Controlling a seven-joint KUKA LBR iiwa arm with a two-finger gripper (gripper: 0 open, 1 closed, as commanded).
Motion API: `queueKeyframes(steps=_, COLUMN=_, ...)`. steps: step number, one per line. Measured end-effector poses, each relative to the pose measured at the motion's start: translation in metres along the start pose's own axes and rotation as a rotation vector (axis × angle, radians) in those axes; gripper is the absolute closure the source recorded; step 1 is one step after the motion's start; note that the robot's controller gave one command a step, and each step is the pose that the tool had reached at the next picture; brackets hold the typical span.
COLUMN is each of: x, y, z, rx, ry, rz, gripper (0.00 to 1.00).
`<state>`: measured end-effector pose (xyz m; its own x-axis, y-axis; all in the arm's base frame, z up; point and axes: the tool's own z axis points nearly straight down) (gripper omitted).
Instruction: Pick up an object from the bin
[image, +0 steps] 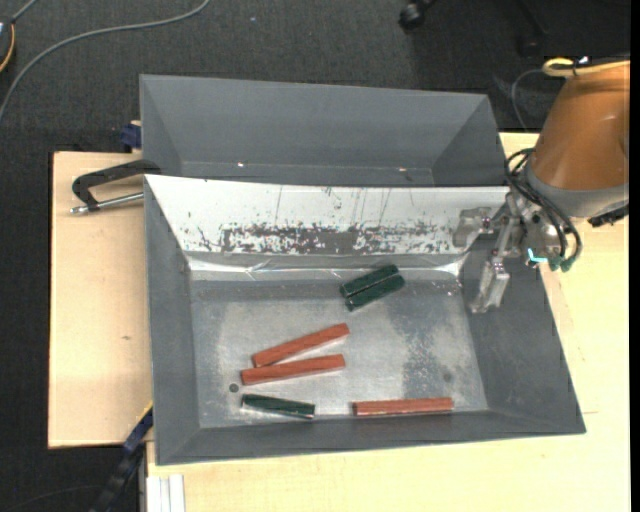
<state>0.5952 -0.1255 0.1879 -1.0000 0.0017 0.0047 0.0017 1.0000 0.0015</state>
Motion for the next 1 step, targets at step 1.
queueKeyframes(steps=1, x=-0.0034, y=0.0506, z=0.1071, rx=-0.002, ry=0.000, rz=-0.044, gripper=0.00)
